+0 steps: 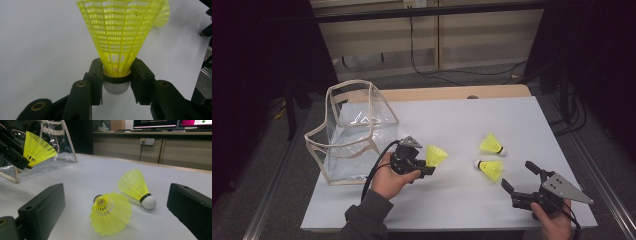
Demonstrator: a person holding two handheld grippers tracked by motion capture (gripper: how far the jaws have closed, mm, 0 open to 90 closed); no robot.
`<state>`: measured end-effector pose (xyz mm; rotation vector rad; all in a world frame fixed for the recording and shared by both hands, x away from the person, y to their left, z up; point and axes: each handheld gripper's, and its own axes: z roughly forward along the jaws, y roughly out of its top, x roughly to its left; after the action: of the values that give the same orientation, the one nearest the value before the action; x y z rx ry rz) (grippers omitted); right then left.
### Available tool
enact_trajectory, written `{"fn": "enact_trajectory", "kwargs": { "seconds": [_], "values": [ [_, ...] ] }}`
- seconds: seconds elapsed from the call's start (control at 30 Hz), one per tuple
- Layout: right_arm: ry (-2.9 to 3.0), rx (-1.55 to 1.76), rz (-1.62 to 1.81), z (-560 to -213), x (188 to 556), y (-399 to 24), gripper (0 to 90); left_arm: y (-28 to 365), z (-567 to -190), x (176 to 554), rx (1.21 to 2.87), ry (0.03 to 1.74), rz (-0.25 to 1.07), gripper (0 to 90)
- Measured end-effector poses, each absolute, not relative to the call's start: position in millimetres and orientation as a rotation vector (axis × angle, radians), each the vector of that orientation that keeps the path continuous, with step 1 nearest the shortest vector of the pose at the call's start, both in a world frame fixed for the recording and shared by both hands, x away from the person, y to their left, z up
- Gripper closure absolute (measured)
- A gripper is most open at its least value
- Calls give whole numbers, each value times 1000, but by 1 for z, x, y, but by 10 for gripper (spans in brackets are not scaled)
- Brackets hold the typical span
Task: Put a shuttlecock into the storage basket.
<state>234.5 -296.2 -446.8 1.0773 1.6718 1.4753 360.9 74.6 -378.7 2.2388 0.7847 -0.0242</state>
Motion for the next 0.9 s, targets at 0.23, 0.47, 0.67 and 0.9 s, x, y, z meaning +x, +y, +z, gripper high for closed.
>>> {"fn": "enact_trajectory", "kwargs": {
  "seconds": [0.23, 0.47, 0.67, 0.9],
  "values": [
    [1681, 1073, 1477, -447, 234, -294, 16, 74, -376, 364, 2234, 797, -25, 644],
    [1686, 1063, 1475, -447, 235, -294, 16, 74, -373, 366, 2236, 797, -20, 644],
    [1677, 1074, 1477, -447, 236, -295, 16, 74, -368, 367, 2229, 805, -22, 644],
    [1682, 1070, 1481, -447, 237, -293, 16, 75, -360, 368, 2230, 805, -3, 644]
  ]
}}
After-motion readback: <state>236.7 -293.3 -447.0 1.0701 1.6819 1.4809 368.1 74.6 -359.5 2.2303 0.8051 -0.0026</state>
